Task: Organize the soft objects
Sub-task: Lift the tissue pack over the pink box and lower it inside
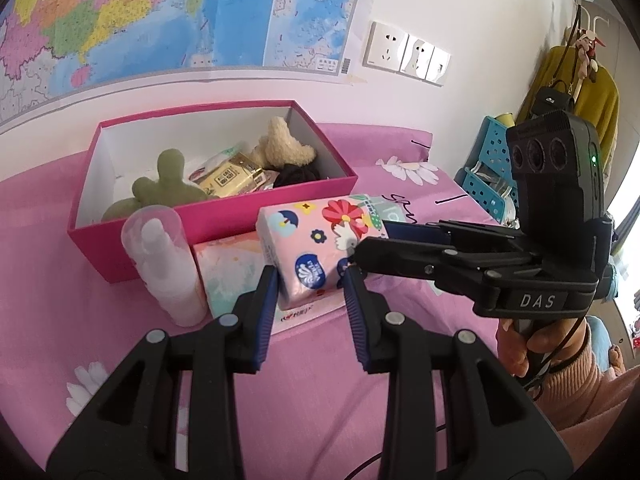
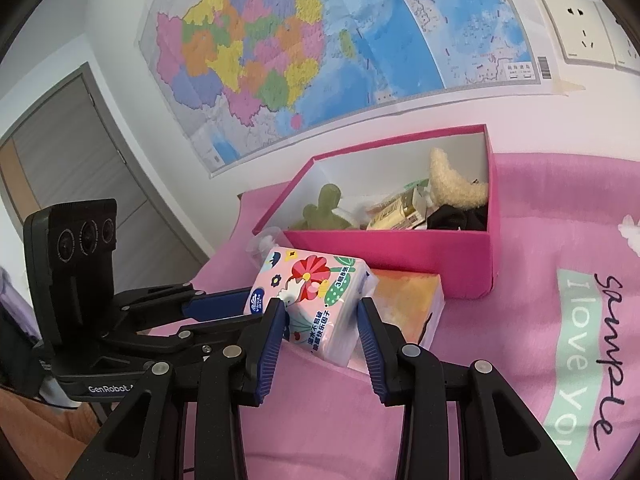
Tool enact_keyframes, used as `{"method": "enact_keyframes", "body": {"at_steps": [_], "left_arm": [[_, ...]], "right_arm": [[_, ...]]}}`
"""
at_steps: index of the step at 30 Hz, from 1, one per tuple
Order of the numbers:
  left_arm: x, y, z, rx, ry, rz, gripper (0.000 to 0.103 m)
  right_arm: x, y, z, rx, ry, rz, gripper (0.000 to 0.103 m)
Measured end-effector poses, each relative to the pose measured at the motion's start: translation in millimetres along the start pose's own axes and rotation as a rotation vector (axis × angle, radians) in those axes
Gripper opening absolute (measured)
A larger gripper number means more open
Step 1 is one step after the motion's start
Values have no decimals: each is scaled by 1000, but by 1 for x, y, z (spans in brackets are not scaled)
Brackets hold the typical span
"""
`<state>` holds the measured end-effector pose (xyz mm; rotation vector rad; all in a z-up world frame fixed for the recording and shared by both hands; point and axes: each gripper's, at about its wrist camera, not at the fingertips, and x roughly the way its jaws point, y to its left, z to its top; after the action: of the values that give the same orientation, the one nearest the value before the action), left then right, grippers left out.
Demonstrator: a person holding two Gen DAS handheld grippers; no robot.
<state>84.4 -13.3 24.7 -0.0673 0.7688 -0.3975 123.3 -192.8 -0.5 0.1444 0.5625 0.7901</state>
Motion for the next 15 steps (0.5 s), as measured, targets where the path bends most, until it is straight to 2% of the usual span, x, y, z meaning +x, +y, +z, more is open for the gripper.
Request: {"method": "enact_keyframes", "body": {"at_steps": [15], "left_arm": [[5, 4, 16, 1, -11, 14, 36]], "right_arm": [[2, -1, 16, -20, -20, -2, 38]]}}
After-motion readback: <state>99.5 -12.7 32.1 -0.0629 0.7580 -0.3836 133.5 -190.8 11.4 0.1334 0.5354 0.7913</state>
